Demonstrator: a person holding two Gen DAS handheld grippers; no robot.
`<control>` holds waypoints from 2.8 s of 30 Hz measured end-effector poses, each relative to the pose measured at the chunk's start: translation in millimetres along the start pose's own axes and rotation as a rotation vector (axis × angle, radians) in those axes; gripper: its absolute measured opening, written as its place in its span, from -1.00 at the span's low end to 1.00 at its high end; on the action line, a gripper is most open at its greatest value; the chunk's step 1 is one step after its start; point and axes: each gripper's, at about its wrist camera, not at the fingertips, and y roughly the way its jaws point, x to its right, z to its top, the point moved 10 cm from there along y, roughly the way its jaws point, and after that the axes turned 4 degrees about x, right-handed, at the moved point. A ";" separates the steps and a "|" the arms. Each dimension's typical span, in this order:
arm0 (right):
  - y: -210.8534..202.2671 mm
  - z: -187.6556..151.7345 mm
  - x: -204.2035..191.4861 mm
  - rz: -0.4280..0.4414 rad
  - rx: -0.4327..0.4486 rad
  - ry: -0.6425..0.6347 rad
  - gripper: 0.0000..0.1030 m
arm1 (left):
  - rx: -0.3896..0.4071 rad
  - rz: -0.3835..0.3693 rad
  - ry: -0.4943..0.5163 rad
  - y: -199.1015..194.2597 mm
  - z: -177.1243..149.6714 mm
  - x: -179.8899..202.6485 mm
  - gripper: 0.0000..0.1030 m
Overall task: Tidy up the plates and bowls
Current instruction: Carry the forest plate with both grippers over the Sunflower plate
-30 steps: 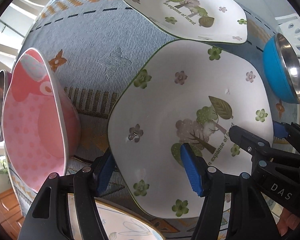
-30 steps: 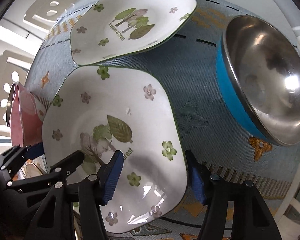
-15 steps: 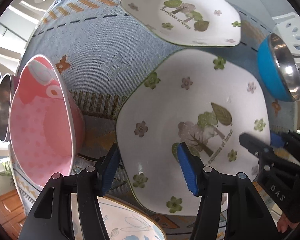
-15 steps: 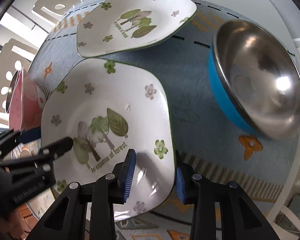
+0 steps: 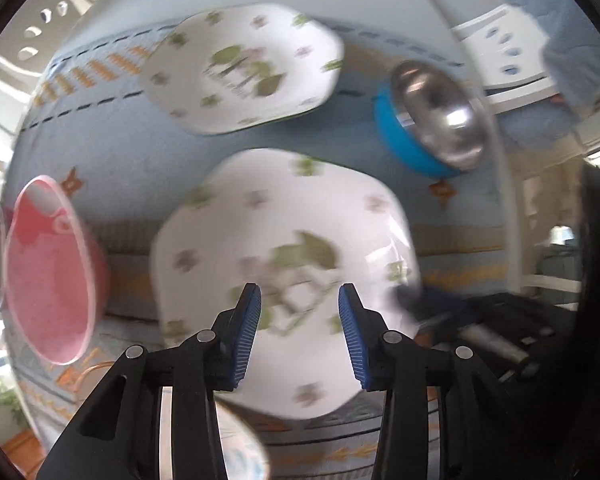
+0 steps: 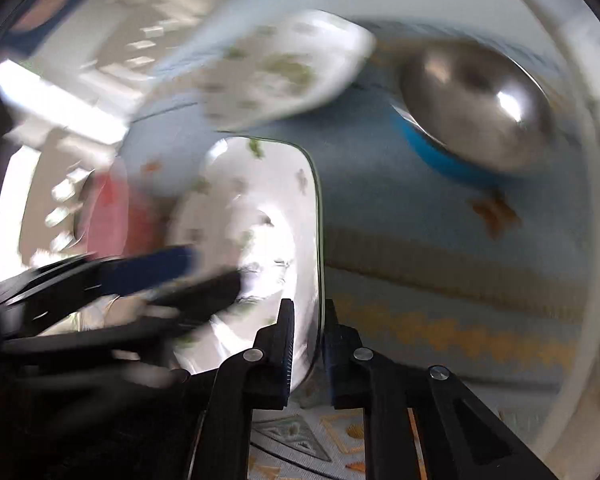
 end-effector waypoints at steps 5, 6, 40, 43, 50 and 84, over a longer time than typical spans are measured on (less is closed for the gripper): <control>0.4 -7.6 8.4 0.074 0.012 0.132 -0.71 | -0.014 0.055 -0.085 1.5 -15.7 -49.0 -0.01; 3.0 -6.8 4.3 0.072 0.001 0.126 -0.71 | -0.026 0.059 -0.103 3.7 -19.5 -59.0 -0.01; 61.2 -16.3 -16.4 -0.013 -0.009 -0.052 -0.49 | -0.098 0.077 -0.034 59.9 -34.1 -65.4 0.05; 59.6 -28.4 -24.9 0.003 -0.005 -0.103 -0.48 | -0.084 0.088 -0.018 52.8 -32.1 -65.2 0.04; 50.2 -59.8 -34.2 0.043 0.014 -0.116 -0.48 | -0.056 0.079 -0.027 31.7 -24.1 -67.1 0.04; 6.5 -139.6 -146.5 0.142 0.019 -0.149 -0.49 | 0.049 -0.007 -0.054 -49.9 -101.0 -157.1 0.04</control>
